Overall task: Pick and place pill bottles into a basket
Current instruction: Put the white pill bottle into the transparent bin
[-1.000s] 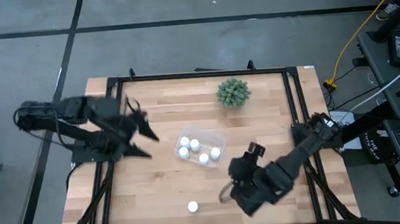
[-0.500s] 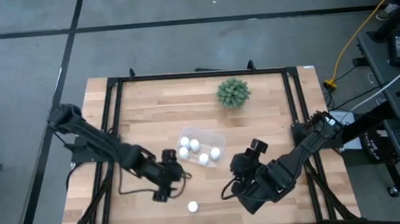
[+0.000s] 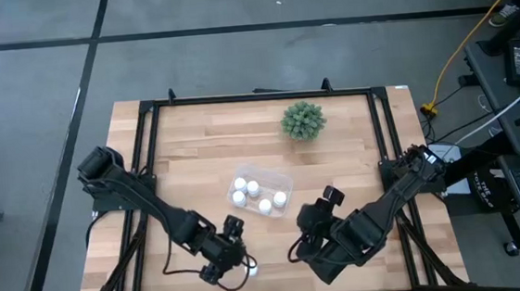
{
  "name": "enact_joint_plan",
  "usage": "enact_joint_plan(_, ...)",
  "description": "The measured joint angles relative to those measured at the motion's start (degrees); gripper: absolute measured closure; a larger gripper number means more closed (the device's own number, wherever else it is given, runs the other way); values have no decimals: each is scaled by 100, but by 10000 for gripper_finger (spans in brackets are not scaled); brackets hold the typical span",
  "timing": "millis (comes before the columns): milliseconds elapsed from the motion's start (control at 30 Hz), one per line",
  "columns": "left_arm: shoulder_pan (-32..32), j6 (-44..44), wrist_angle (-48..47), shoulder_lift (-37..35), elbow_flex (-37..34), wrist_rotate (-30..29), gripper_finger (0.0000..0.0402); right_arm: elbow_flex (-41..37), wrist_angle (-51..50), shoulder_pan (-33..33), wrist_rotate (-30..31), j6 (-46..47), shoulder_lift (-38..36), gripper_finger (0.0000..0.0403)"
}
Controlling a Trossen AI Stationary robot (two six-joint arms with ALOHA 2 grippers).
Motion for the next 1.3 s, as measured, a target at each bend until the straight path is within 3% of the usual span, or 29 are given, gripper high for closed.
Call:
enact_joint_plan(300, 58, 553, 874, 417, 0, 350, 38, 0, 92, 1, 320, 578, 0, 192)
enact_joint_plan(600, 339, 392, 1331, 1139, 0, 507, 32, 0, 303, 13, 468, 552, 0, 192)
enact_joint_plan(767, 439, 277, 1455, 1348, 0, 917, 32, 0, 199, 14, 468, 527, 0, 192)
enact_joint_plan(1300, 527, 340, 1443, 1386, 326, 1051, 94, 0, -419, 4, 529, 518, 2, 192)
